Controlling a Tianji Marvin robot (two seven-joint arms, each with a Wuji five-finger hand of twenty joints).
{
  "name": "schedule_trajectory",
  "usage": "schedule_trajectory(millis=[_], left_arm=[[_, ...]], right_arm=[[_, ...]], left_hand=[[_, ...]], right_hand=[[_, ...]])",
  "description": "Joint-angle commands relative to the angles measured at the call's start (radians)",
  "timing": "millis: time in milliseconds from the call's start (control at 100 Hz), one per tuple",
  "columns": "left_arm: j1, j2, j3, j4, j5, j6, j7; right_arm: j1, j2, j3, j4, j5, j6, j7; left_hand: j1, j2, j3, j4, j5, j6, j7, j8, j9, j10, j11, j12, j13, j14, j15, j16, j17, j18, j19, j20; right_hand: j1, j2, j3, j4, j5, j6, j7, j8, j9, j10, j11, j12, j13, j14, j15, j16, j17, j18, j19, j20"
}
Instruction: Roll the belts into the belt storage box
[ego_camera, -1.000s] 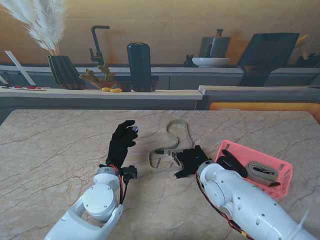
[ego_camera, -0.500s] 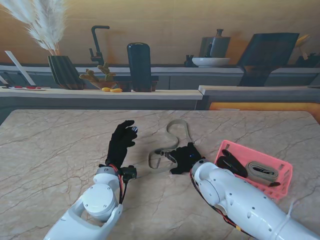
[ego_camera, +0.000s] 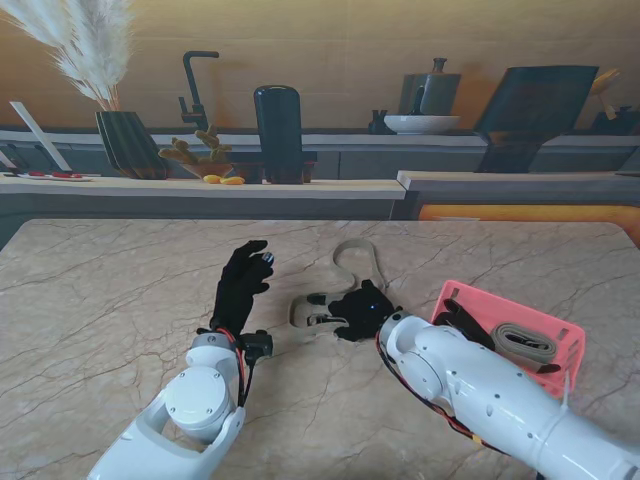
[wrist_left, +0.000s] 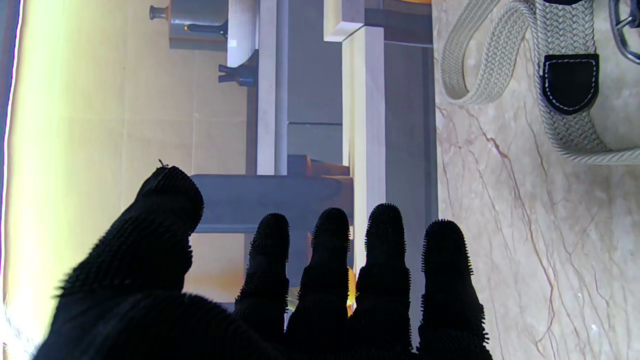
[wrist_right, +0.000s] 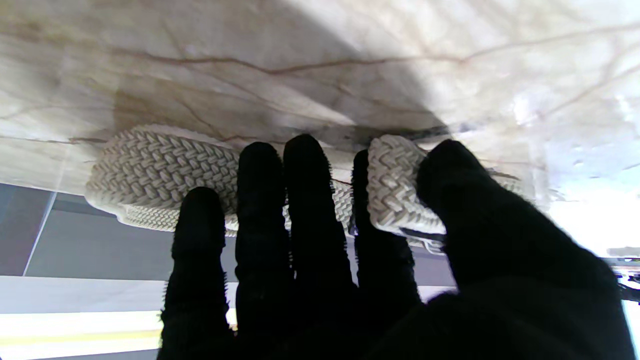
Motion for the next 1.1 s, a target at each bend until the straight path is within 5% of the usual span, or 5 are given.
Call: schedule_trajectory(millis=[0,240,490,600,1090], left_arm=[[0.004,-0.005,-0.002,0.001,-0.003,-0.003,0.0],[0.001,-0.004,-0.003,0.007,0.002,-0.004,-0.006],[-0.003,0.0,-0.007,0.017,0.021,-0.008,-0.014],[-0.005,0.001,-0.007,0.021,0.027,-0.005,-0.018],[-0.029,0.025,-0.004,0.066,0.094,0.0,-0.1]], right_arm=[[-0.025,-0.004,-0.016,0.028,0.002,-0.013,0.016],[-0.048,0.001,0.046,0.001,0.037,-0.082,0.064],[-0.111,0.038,0.226,-0.136,0.302,-0.227,0.44],[-0.107,0.061,0.25,-0.169,0.415,-0.228,0.579],[-0.239,0.034,0.426,-0.261,0.638,-0.098,0.58]], left_hand=[[0.007,0.027,-0.032,0.036,0.015,-0.041,-0.029,0.008,0.019,-0.037,-0.01,0.013,0.013,-0.019,0.002,0.018,0.006,0.003,0.027,0.013],[0.009,0.025,-0.031,0.036,0.018,-0.04,-0.028,0.008,0.021,-0.035,-0.01,0.012,0.013,-0.017,0.002,0.018,0.006,0.002,0.026,0.013],[0.01,0.023,-0.033,0.035,0.024,-0.04,-0.033,0.006,0.022,-0.031,-0.016,0.01,0.011,-0.013,-0.001,0.017,0.006,-0.003,0.023,0.011],[0.011,0.021,-0.034,0.035,0.028,-0.041,-0.038,0.004,0.024,-0.03,-0.019,0.009,0.009,-0.01,-0.004,0.015,0.005,-0.001,0.021,0.01],[0.022,0.005,-0.048,0.031,0.069,-0.04,-0.068,-0.007,0.022,-0.017,-0.068,-0.012,-0.017,-0.002,-0.052,-0.006,-0.009,0.0,-0.01,-0.005]], right_hand=[[0.047,0.066,0.004,-0.023,0.098,-0.262,-0.024,-0.058,0.027,-0.04,-0.024,-0.03,0.015,-0.025,0.023,0.007,-0.002,0.011,-0.002,-0.03],[0.043,0.045,0.043,-0.041,0.145,-0.255,-0.01,-0.091,0.111,-0.087,-0.061,-0.054,0.055,-0.05,-0.004,-0.013,0.067,-0.014,0.013,-0.037],[0.078,0.068,0.003,-0.053,0.147,-0.267,-0.03,-0.016,0.079,-0.073,-0.091,-0.031,0.029,-0.073,-0.061,-0.011,0.074,-0.068,-0.022,-0.01],[0.112,0.077,-0.048,-0.044,0.15,-0.258,-0.043,0.005,0.065,-0.076,-0.111,-0.02,0.016,-0.074,-0.079,0.002,0.066,-0.071,-0.063,0.016],[0.127,0.056,-0.04,-0.053,0.171,-0.235,-0.046,0.008,0.082,-0.062,-0.113,-0.009,0.049,-0.068,-0.039,0.044,0.095,-0.062,-0.087,0.057]])
